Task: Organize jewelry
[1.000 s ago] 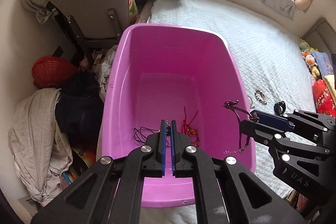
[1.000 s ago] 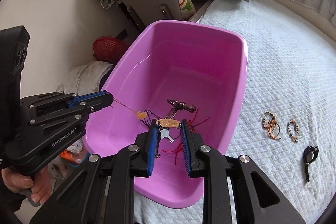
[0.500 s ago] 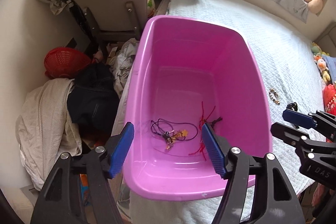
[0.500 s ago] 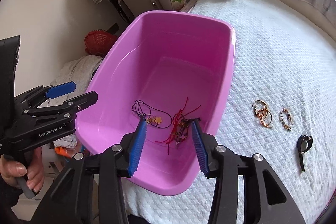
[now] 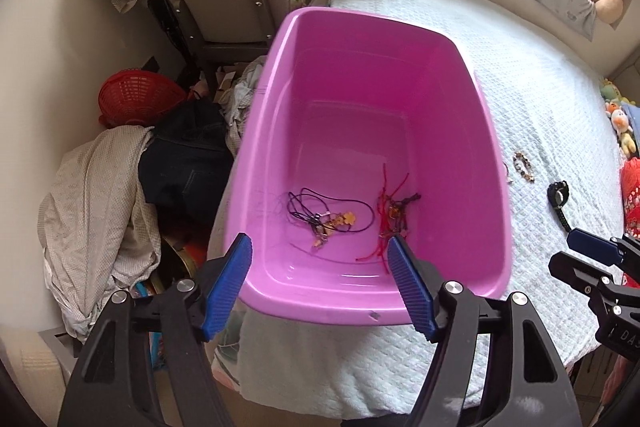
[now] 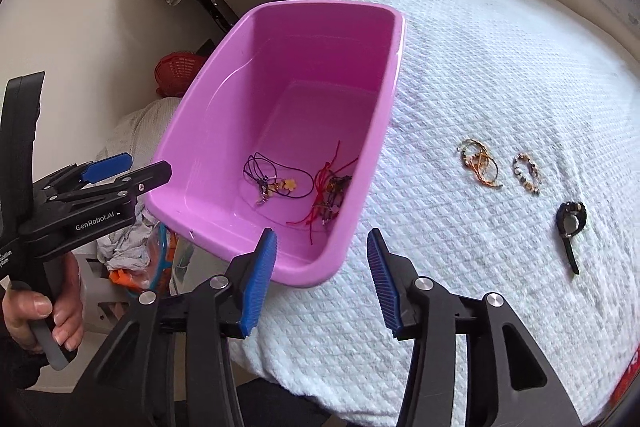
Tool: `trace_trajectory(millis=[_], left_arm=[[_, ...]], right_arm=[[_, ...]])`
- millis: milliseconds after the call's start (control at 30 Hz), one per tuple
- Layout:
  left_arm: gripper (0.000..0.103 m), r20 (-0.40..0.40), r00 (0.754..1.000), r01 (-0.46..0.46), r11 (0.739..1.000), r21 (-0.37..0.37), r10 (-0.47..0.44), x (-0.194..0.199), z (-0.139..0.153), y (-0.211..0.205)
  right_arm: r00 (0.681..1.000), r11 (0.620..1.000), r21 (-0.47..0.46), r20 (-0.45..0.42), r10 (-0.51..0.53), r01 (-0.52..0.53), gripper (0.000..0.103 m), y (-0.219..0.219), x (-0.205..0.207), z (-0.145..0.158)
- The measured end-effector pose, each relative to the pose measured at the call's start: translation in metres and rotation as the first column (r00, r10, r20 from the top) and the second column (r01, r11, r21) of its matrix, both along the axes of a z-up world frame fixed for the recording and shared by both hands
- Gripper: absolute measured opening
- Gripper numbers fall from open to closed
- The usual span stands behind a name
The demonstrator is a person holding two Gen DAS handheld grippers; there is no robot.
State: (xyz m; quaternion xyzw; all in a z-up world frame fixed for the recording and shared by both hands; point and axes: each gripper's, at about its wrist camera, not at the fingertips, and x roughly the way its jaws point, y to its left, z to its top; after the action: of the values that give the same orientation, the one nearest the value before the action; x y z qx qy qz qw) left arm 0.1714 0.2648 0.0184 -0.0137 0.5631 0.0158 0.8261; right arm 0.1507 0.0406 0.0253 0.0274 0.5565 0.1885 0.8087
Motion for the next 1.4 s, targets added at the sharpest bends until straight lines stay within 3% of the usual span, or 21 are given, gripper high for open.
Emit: trace_trajectory(millis=[467, 900, 1167, 1400], left_arm=[[0.07, 0.078, 0.996, 0.045, 0.999, -0.017, -0.044, -0.044, 0.028, -0.117], [0.073, 0.068, 0.993, -0.091, 0.995, -0.047, 0.094, -0.107, 0.028, -0.241], [0.079, 0.093, 0.993, -0.066, 0.998, -0.001, 0.066, -0.107, 0.024, -0.283], [0.079, 0.066, 0.996, -0.051, 0.998, -0.019, 0.053, -0.068, -0.012, -0.295]], right_arm=[[0.989, 0.989, 0.039, 0.036, -0.144, 0.142, 0.047, -0.137, -0.064, 0.004], [0.966, 0.972, 0.036, 0.108, -0.236, 0.233, 0.051, -0.307, -0.126, -0.01], [0.96, 0.965, 0.024, 0.095, -0.262, 0.261, 0.053, -0.345, -0.118, -0.034], [0.95, 0.953, -0.006, 0.083, -0.301, 0.302, 0.053, -0.346, -0.086, -0.055]])
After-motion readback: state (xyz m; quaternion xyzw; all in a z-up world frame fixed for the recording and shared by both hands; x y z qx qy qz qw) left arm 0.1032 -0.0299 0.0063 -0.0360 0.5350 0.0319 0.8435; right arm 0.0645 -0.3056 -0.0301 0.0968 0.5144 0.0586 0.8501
